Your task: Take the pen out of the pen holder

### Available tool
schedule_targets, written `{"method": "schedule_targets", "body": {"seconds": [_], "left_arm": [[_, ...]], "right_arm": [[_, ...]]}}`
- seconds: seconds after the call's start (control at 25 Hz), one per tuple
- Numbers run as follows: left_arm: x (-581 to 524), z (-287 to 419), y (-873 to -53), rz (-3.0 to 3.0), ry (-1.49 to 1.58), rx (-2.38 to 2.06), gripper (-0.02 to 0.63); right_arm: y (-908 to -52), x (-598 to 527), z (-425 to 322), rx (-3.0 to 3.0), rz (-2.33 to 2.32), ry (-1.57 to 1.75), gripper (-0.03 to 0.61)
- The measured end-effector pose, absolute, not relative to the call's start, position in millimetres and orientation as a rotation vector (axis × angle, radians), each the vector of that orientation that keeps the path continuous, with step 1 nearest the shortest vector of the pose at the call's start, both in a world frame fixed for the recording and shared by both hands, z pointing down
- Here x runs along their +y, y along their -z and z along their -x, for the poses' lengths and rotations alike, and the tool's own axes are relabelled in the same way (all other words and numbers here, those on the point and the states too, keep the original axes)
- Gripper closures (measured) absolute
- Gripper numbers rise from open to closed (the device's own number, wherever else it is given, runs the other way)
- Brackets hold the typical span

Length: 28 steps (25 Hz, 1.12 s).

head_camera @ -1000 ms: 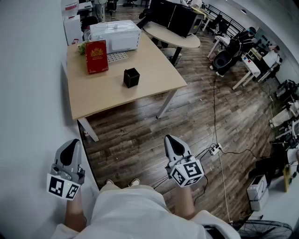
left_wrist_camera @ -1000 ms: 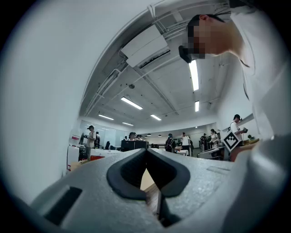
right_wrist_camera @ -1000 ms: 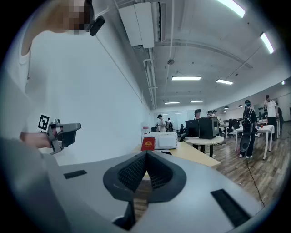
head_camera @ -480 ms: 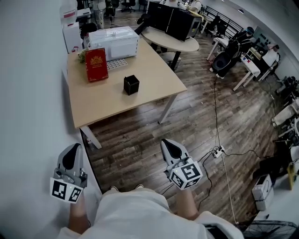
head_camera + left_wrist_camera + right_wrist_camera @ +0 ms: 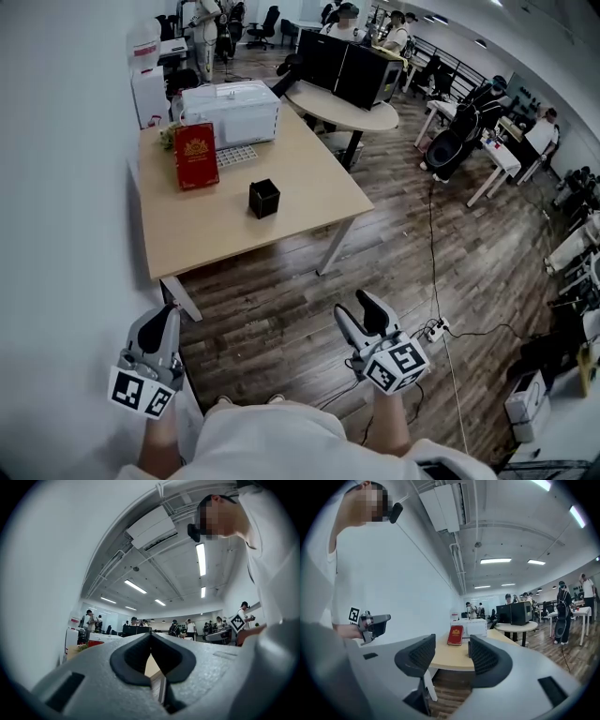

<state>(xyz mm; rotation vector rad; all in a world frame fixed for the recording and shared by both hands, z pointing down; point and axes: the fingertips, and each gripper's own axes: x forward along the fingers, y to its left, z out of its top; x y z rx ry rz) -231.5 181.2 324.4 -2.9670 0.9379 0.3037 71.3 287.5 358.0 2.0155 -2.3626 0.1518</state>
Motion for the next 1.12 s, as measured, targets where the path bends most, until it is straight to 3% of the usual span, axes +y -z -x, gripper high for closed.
{"method": "schedule_targets", "body": {"seconds": [0.28, 0.44, 1.12], "left_arm": [[182.9, 215.6, -328.2, 2.982, -0.291, 0.955, 0.598], [189.3, 202.8, -333.1, 2.975, -0.264, 0.942, 0.598], [148.8, 148.4, -371.1, 3.09, -0.191, 0.894, 0.598]], "right_arm": [[-342.1, 291.5, -80.8, -2.455, -2.009, -0.13, 0.218], [-358.0, 294.4, -79.9, -2.488, -1.972, -0.15, 0.176], [-393.7, 248.2, -86.2, -2.49, -1.88, -0.299, 0.17]]}}
